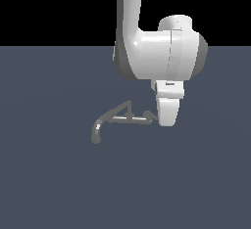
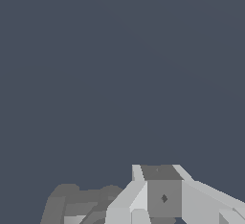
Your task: Turn on the faucet by rotating a designated handle.
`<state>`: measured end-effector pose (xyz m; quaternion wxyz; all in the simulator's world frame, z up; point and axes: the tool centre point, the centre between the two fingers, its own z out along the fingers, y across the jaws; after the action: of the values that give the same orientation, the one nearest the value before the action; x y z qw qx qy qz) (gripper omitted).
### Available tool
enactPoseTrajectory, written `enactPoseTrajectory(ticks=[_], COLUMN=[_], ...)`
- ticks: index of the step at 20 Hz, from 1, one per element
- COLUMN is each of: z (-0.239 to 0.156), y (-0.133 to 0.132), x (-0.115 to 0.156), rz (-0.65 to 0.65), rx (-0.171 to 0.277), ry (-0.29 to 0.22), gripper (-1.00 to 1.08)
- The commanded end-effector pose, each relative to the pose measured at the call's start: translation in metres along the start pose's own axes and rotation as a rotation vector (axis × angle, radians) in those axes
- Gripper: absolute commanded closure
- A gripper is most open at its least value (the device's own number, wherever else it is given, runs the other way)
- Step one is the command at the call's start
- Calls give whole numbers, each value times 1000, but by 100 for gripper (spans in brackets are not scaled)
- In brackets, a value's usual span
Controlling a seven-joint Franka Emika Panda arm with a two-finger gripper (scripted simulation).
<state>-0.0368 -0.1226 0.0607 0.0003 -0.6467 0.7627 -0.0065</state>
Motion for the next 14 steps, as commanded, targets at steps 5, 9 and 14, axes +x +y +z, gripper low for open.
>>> enactPoseTrajectory(ticks=[5,9,14], z=[1,0,1], y=[11,10,14], x=[-11,-41,-15], rz=[3,-16,44], rx=[-11,-11,-21], ry=[0,-5,10], gripper=[108,108,108])
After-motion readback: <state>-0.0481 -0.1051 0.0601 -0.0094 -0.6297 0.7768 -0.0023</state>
